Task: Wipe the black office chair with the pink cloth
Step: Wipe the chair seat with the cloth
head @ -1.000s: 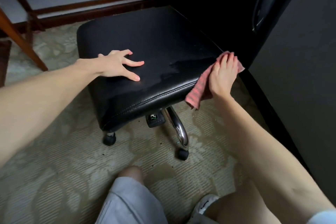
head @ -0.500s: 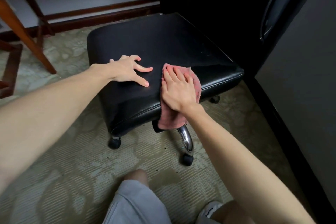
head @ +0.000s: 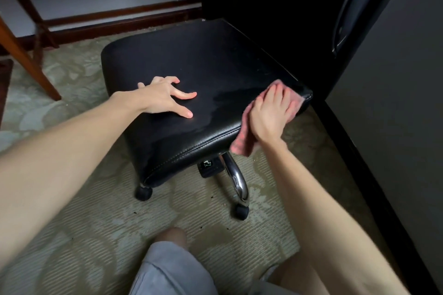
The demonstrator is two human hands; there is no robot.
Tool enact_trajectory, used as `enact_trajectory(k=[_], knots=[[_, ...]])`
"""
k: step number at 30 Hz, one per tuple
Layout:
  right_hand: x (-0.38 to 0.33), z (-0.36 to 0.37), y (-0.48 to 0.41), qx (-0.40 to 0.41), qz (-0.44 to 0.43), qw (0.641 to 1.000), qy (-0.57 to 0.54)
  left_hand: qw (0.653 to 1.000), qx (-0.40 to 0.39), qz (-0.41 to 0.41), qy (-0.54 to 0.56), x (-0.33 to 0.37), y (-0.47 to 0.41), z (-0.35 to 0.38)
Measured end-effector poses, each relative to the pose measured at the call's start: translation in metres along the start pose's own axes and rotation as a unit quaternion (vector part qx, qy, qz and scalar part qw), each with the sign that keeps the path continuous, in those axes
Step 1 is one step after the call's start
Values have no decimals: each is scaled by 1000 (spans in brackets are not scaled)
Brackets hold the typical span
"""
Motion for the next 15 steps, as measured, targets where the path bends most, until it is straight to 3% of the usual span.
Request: enact_trajectory(k=[6,12,15], knots=[[-10,8,32,-16,-28,998,-61,1000,-11,4,-1,-6,-1,1],[30,-10,-17,12,45,995,-89,1000,-12,2,-3,0,-1,0],[34,-1,-27,-13,96,990,-99,1000,-1,2,0,7,0,1]])
Point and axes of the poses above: each hand's wrist, its own y-axis away from the middle knuckle, its own z-axis out of the palm, x = y × z, the point moved 9 cm from there along -y, towards the middle knuckle, and after that the axes turned 2 degrees about z, right-handed, at the moved point
